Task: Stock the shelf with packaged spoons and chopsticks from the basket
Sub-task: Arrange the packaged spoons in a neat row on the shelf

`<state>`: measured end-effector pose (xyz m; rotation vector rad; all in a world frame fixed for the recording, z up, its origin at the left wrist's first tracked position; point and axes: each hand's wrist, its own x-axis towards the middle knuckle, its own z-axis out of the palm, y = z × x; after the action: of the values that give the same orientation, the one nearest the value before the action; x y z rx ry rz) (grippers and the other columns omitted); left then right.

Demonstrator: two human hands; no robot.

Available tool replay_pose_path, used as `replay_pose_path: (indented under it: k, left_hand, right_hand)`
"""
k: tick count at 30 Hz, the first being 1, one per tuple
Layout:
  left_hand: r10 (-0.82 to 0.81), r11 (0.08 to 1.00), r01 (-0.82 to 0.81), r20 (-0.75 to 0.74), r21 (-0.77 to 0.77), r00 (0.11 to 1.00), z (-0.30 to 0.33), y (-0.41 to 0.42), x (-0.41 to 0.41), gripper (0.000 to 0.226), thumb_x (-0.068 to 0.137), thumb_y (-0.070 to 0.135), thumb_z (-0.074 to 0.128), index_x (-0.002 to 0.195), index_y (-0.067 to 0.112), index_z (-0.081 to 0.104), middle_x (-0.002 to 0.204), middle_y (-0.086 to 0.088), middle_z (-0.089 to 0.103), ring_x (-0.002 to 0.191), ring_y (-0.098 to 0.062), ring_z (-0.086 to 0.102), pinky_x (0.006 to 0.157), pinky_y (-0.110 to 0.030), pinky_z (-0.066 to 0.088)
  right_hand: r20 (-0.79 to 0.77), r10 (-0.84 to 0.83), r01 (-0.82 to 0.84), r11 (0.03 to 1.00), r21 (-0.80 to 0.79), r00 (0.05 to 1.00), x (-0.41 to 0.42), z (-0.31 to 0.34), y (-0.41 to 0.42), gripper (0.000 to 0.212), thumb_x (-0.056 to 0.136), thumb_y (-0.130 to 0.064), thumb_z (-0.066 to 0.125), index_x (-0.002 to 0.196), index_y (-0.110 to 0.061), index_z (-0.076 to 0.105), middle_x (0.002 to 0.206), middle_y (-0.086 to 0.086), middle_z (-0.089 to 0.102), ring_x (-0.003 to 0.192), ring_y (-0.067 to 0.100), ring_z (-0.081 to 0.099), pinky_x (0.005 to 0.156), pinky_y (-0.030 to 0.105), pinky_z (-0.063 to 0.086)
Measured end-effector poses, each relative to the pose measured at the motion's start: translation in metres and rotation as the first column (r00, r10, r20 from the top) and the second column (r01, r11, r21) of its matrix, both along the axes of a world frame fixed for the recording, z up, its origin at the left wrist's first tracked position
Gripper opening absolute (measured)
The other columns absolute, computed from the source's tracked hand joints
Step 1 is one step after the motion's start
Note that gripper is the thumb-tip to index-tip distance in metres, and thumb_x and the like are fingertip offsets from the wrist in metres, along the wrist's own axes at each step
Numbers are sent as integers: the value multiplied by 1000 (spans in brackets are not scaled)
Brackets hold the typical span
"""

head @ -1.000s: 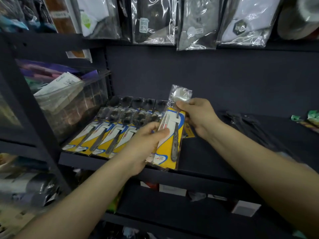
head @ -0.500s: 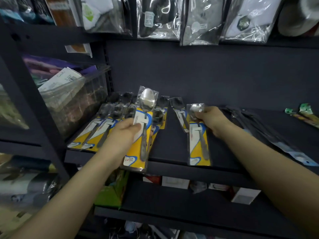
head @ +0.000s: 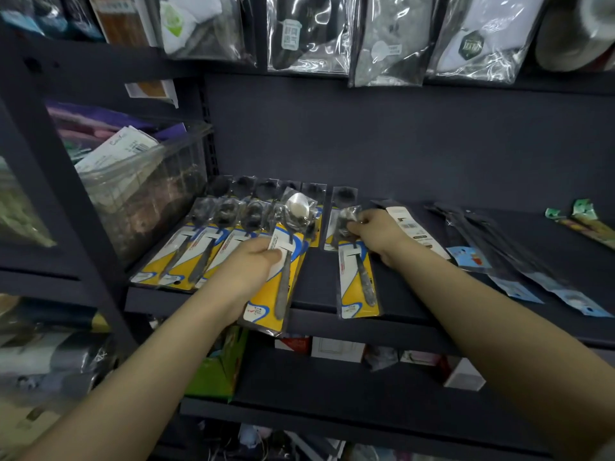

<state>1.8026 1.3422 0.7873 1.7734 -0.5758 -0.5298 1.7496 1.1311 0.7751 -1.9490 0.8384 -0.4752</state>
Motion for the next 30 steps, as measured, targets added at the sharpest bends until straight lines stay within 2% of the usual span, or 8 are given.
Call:
replay_pose_path:
  k: [5,7,13,17,19,24,28,30]
  left_hand:
    - [2,998,-5,-43,-65,999,-1,-4,-7,34,94,12,44,65,30,46,72,13,45,70,-6,44,64,-17,34]
    - [0,998,-4,-67,-66,998,0,-6,-10,34,94,12,45,66,30,46,72,14,45,74,-8,45,66,-22,35]
    - [32,997,-43,-166,-60,986,4,-7,-9,23,93,15,46,79,22,62,89,-3,65,96,-28,59,97,-44,44]
    - [69,991,-98,-274,-95,959,8,-11,-7,25,91,17,52,114,12,60,112,-12,64,103,-30,60,98,-46,47]
    - [75,989,-108,-288,-102,955,8,-14,-5,30,90,16,52,120,10,56,111,-13,65,102,-30,60,94,-44,48]
    - [57,989,-90,-257,-116,965,2,-18,2,15,92,13,50,84,17,61,71,-1,66,67,-18,59,67,-26,48]
    - [55,994,-74,-216,-83,975,1,-19,0,27,92,12,48,68,21,57,56,4,68,62,-16,58,65,-26,47]
    - [66,994,-82,-193,-76,979,2,-19,0,25,92,13,48,72,20,60,67,1,69,70,-18,61,71,-29,49]
  right_hand:
    - [189,-36,-16,964,266,981,3,4,-5,19,91,1,51,75,-9,53,76,8,60,61,16,62,46,24,56]
    - [154,-28,6,989,145,988,10,0,-6,7,87,-2,57,93,-3,56,90,14,64,74,26,64,51,31,56]
    - [-121,-40,-8,927,-376,992,14,-1,-11,64,77,-36,69,128,-6,45,130,15,49,117,30,49,92,36,43]
    - [-236,44,-101,966,-236,971,20,5,-25,79,74,-69,50,130,-13,48,139,11,45,127,31,42,106,44,38]
    - [-298,93,-169,957,-238,950,25,3,-28,68,85,-60,42,133,-12,44,142,12,43,129,31,41,108,45,36]
    - [-342,130,-267,880,-392,931,41,-3,-29,58,92,-50,39,134,-10,42,146,14,39,133,32,38,109,43,33]
    - [-394,128,-303,854,-422,910,47,-3,-28,61,87,-57,43,138,-24,40,150,12,32,136,34,32,111,44,30]
    - [-402,135,-317,846,-429,906,45,-2,-27,57,88,-57,41,138,-29,40,155,10,20,142,34,18,114,45,22]
